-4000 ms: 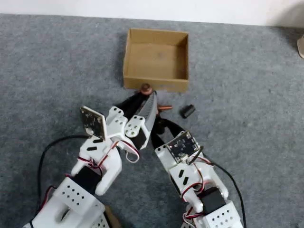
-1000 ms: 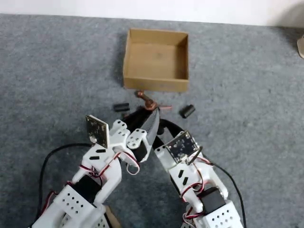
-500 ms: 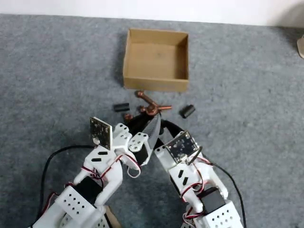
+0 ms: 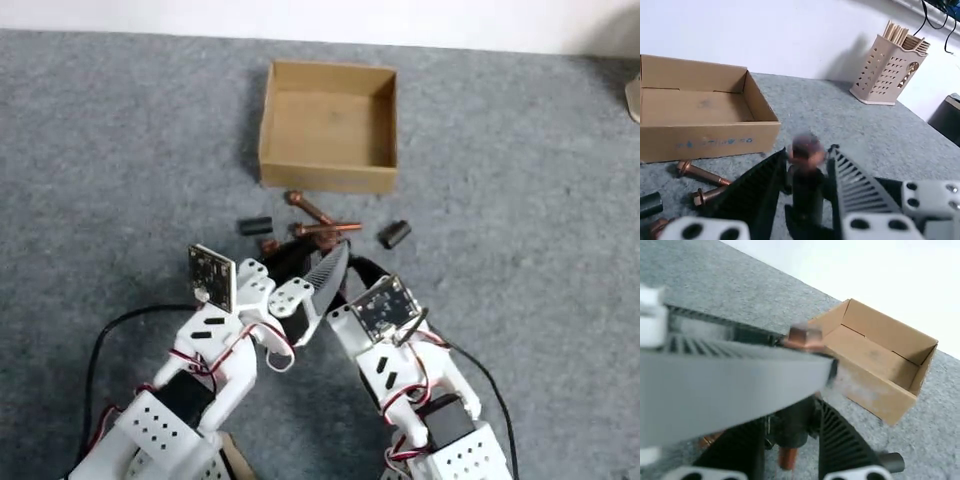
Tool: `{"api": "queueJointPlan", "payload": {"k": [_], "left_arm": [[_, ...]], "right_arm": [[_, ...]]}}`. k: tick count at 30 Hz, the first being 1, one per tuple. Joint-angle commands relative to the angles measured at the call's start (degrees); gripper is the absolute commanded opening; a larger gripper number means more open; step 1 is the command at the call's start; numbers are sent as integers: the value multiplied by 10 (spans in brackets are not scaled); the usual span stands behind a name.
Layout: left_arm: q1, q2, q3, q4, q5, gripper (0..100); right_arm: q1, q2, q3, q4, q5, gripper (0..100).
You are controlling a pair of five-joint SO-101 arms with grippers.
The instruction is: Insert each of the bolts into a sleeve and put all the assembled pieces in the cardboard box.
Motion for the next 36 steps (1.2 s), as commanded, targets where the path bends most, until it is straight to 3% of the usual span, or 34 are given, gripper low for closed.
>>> {"api": "queueJointPlan", "payload": {"k": [1,15,22,36], "left_arm": [[4,-9,-6,1,0,162],[-2,-9,-8,1,0,165],[-60,-9,-28,1,2,165],[-85,-8,-35,2,4,161]], "right_arm": [[10,-18,58,-5,-2,5],[11,-18,59,-5,-2,5],[36,-18,58,-5,-5,5],[74,-12,58,-1,-5,5]]}}
